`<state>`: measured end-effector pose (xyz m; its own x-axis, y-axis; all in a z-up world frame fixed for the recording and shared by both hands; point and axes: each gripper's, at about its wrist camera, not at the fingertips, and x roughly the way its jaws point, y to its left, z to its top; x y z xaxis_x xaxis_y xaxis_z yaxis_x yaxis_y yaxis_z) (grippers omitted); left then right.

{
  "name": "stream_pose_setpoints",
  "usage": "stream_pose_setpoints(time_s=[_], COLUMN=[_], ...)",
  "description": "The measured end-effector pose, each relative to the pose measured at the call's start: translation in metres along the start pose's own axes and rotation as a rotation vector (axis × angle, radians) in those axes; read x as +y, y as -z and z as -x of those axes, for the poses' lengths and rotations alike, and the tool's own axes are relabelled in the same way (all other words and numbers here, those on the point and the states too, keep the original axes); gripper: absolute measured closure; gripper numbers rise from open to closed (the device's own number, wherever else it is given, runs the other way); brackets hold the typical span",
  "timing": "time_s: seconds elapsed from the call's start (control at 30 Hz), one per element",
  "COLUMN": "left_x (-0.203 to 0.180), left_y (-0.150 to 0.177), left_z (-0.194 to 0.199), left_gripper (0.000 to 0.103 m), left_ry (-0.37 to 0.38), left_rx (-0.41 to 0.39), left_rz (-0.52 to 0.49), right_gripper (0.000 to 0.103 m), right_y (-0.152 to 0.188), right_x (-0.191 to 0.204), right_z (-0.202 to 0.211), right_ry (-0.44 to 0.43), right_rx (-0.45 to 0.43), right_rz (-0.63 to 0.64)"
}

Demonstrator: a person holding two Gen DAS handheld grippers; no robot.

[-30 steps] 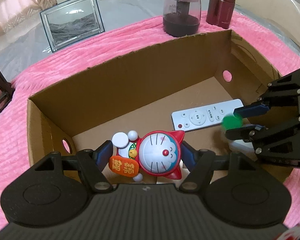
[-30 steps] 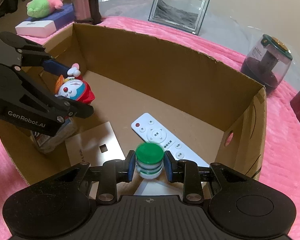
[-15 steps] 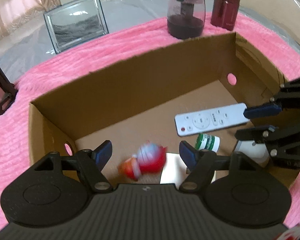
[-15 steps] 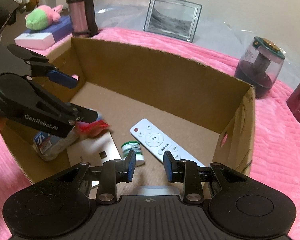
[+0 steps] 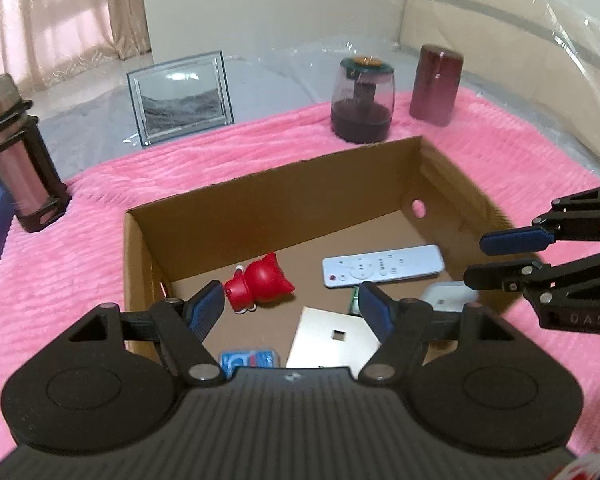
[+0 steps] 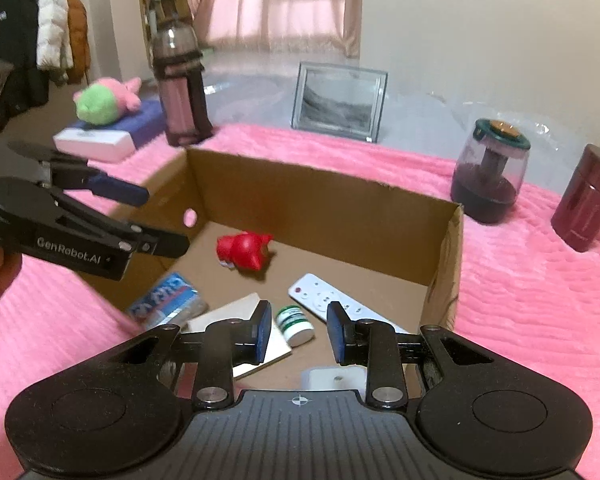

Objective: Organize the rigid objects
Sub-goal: 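Withdraw both tools from the box back toward the remaining items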

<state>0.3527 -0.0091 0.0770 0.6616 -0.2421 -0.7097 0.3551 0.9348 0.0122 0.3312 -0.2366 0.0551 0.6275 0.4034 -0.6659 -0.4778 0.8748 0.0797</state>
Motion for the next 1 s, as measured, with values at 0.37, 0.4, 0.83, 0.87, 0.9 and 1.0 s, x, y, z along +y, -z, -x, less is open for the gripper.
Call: stream_pose_setpoints(time_s=[0.37,0.4,0.83,0.87,0.9,1.0], left_x=[-0.027,-0.029,-0.044,-0.045,-0.046,-0.048], left_y=[0.067,0.076,0.182,0.189,0.196,0.218], left_z=[0.091,0.097,0.146,0.148,0.15,0.151], left_gripper=[0.033,0.033,0.031,0.03,0.03,0.03], left_ry=[0.007,0.01,-0.121,-0.134,-0.143,-0.144], left_rx=[-0.113,-0.119,-0.151,-0.157,-0.159,-0.156], left_rz=[0.077,0.086,0.14,0.142,0.144,0.178], right_gripper=[0.076,0.076,0.065,0.064,0.063,0.058], right_y=[0.057,0.066,0.181,0.188,0.194,0.209], right_x=[0.039,0.044,0.089,0.091,0.091,0.095], right_z=[0.084,0.089,0.124,0.124,0.125,0.124], right_ry=[-0.036,-0.036,-0.023,-0.022,-0.02,-0.009], right_rx=[-0.103,-0.107,-0.106,-0.102,-0.1,-0.086], right_rz=[-0.057,-0.057,-0.161,-0.166,-0.17,-0.174])
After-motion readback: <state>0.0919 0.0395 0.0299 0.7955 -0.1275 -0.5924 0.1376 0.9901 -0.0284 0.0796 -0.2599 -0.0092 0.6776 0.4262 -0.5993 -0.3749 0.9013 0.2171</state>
